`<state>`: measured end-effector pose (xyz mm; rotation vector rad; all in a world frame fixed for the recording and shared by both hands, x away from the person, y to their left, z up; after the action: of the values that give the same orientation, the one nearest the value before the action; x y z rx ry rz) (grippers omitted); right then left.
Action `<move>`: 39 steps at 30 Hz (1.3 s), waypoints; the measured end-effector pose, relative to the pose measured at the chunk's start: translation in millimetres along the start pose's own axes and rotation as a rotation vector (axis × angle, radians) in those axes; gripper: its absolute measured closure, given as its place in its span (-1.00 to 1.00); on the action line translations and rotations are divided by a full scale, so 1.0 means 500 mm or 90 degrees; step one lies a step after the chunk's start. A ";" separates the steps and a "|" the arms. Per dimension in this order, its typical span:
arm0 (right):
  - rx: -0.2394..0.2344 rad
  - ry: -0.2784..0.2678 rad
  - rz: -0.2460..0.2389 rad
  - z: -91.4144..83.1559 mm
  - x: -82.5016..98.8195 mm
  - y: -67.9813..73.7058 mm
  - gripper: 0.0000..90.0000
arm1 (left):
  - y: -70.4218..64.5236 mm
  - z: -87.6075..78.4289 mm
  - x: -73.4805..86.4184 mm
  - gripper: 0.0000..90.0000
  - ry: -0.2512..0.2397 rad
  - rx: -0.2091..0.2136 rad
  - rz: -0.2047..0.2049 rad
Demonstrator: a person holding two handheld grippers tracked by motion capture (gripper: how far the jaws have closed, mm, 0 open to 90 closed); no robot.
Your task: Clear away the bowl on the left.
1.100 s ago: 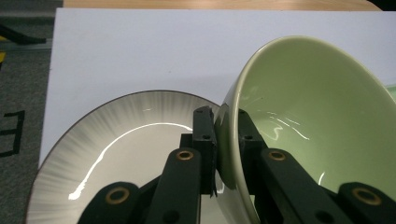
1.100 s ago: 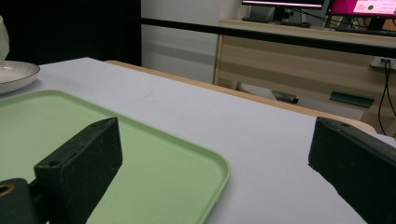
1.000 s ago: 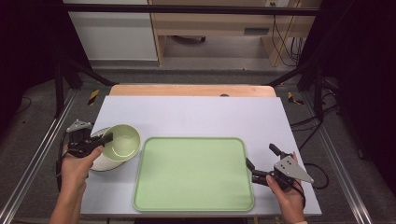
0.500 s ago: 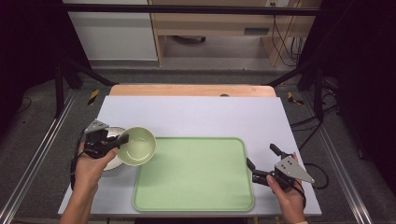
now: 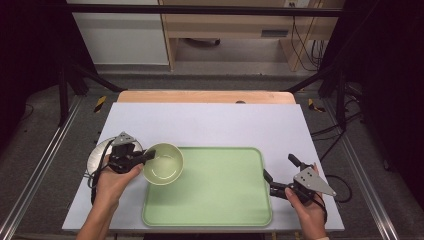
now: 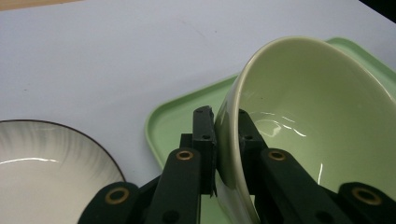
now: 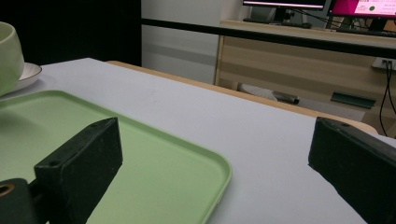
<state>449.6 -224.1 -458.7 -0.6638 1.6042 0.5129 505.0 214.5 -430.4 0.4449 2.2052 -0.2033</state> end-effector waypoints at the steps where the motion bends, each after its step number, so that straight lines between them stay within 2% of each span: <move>1: 0.000 -0.002 -0.001 -0.001 0.000 0.000 -0.93 | -0.003 0.000 0.000 0.83 0.000 0.002 0.000; 16: 0.001 -0.001 -0.008 0.000 -0.001 0.000 -0.93 | -0.058 0.008 -0.001 0.83 0.005 0.030 0.022; 24: 0.005 -0.005 -0.012 -0.003 -0.002 -0.003 -0.93 | -0.104 0.016 -0.002 0.83 0.009 0.061 0.041; 33: 0.000 -0.002 -0.011 0.000 -0.001 0.000 -0.93 | -0.141 0.023 -0.004 0.83 0.015 0.093 0.043; 39: 0.001 -0.001 -0.012 -0.001 -0.001 -0.001 -0.93 | -0.162 0.028 -0.003 0.83 0.020 0.104 0.051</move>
<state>449.5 -224.9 -458.1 -0.6764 1.5954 0.4984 485.0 135.3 -438.4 0.6286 2.2054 -0.3368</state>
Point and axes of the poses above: each handheld gripper's, and its own axes: z roughly forward along the jaws, x roughly out of its underside, y roughly to its left, the point moved 5 cm from there along z, roughly forward along the jaws, and after that the axes turned 15 degrees about -x, right-handed, at the moved point
